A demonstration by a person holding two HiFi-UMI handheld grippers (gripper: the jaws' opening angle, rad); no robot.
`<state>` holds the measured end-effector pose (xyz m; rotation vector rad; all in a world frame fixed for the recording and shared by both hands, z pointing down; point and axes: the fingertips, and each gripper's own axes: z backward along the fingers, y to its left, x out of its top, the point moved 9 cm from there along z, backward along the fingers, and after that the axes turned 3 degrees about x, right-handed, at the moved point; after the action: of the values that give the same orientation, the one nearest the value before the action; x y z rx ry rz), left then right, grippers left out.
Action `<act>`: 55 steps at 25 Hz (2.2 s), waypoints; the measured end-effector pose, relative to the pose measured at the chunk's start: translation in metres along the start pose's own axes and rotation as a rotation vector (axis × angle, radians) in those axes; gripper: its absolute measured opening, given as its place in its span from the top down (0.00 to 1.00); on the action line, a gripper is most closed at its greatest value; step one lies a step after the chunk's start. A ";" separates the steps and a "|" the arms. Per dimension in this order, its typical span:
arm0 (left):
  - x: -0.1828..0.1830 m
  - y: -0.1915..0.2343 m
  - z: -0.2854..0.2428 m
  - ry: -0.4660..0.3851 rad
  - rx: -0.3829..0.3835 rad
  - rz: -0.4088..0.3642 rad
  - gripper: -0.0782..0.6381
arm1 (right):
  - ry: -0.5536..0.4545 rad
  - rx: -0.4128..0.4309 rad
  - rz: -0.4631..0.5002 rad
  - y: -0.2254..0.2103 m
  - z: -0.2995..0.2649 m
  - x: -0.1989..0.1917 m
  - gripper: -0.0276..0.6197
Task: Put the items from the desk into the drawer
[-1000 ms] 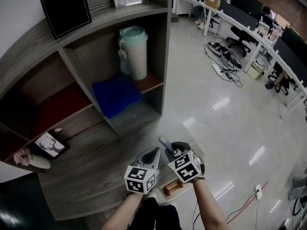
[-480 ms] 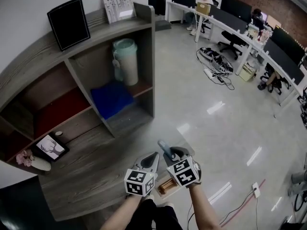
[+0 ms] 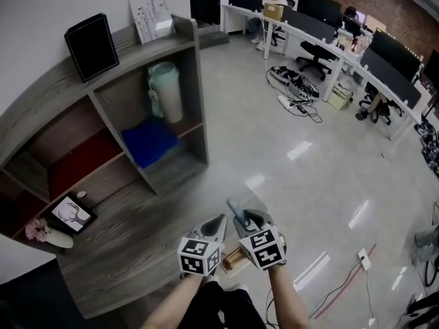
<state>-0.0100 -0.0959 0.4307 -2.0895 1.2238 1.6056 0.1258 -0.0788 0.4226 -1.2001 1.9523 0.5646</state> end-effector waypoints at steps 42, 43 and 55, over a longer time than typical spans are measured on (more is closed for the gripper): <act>-0.073 -0.085 -0.026 0.229 -0.221 -0.118 0.88 | 0.036 -0.118 -0.264 -0.015 0.067 -0.117 0.75; -0.076 -0.085 -0.028 0.237 -0.221 -0.120 0.88 | 0.039 -0.116 -0.267 -0.014 0.066 -0.120 0.75; -0.106 -0.075 -0.040 0.300 -0.202 -0.101 0.88 | 0.092 -0.068 -0.297 -0.013 0.034 -0.155 0.75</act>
<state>0.0669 -0.0244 0.5173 -2.5493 1.0544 1.4635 0.1918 0.0239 0.5249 -1.5485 1.7951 0.4296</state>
